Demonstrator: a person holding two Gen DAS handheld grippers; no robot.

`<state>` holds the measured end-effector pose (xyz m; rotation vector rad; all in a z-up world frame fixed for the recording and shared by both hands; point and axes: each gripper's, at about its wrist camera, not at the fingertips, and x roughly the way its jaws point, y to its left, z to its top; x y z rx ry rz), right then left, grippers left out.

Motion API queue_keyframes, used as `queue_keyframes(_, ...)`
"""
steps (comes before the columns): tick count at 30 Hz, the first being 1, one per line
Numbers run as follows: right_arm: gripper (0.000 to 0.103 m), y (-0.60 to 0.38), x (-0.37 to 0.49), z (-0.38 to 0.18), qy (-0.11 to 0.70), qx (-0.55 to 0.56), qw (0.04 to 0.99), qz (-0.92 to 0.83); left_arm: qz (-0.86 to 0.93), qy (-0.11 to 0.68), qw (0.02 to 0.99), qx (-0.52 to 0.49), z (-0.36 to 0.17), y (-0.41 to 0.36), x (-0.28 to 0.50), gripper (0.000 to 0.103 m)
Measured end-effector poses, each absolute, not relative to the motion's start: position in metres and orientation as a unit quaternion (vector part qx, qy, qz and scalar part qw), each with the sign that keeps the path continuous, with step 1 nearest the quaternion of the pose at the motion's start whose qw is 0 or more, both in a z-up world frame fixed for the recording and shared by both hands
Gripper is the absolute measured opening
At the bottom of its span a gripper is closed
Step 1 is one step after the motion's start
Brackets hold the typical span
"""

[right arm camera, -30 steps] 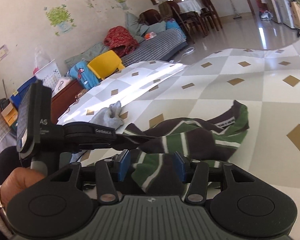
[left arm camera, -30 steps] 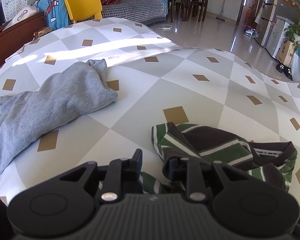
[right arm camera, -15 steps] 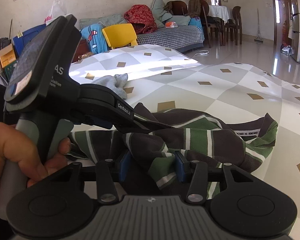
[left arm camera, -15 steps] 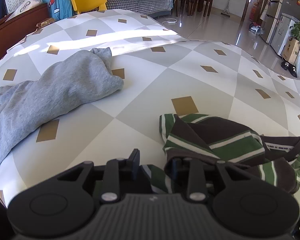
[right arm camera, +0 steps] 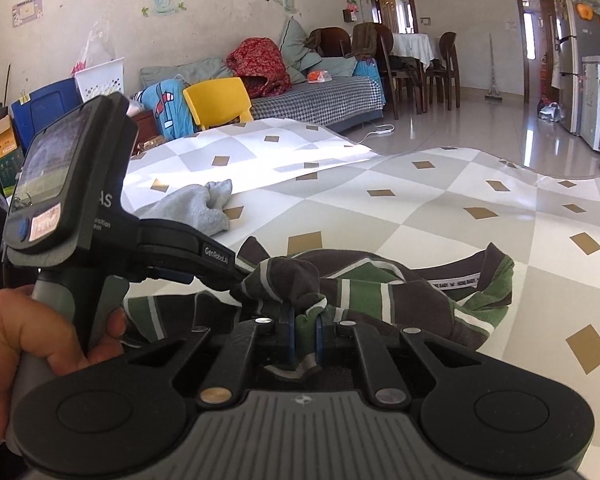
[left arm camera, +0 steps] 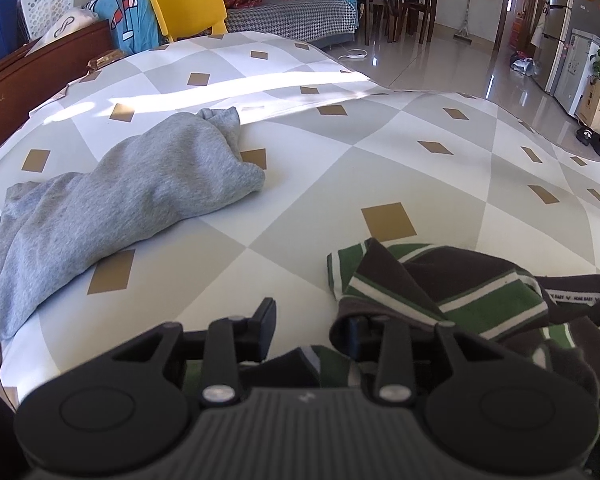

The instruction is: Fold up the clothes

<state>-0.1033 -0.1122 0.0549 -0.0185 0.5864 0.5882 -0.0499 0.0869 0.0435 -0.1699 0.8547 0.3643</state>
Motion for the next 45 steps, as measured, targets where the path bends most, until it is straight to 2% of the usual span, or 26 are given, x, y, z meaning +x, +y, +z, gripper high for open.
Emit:
queue_keyframes(8,0.008,-0.138,-0.109,0.072,0.266,0.039,0.929,0.255,0.177,0.406,0.894,-0.071,0.046,0.086,-0.054,0.035)
queue_keyframes(11,0.005,-0.148,-0.112,0.077,0.255,0.048,0.938,0.228,0.185,0.409,0.891,-0.067,0.045,0.087,-0.055,0.035)
queue_keyframes(12,0.001,-0.153,-0.113,0.08,0.249,0.052,0.944,0.212,0.187,0.41,0.89,-0.066,0.044,0.087,-0.055,0.035)
queue_keyframes(19,0.003,-0.2,-0.106,0.084,0.265,0.131,0.944,0.148,0.228,0.428,0.869,-0.099,0.039,0.111,-0.061,0.035)
queue_keyframes(25,0.005,-0.19,-0.11,0.082,0.27,0.123,0.936,0.187,0.206,0.421,0.878,-0.092,0.045,0.105,-0.068,0.034)
queue_keyframes(36,0.038,-0.135,-0.121,0.079,0.254,0.069,0.926,0.271,0.156,0.435,0.882,-0.093,0.042,0.096,-0.07,0.034)
queue_keyframes(39,0.042,-0.122,-0.119,0.073,0.263,0.052,0.921,0.283,0.152,0.442,0.879,-0.089,0.038,0.094,-0.069,0.035)
queue_keyframes(44,0.042,-0.099,-0.118,0.052,0.293,-0.014,0.911,0.289,0.149,0.449,0.877,-0.084,0.032,0.091,-0.066,0.035)
queue_keyframes(45,0.033,-0.097,-0.119,0.048,0.296,-0.029,0.912,0.283,0.149,0.449,0.877,-0.085,0.032,0.091,-0.066,0.036)
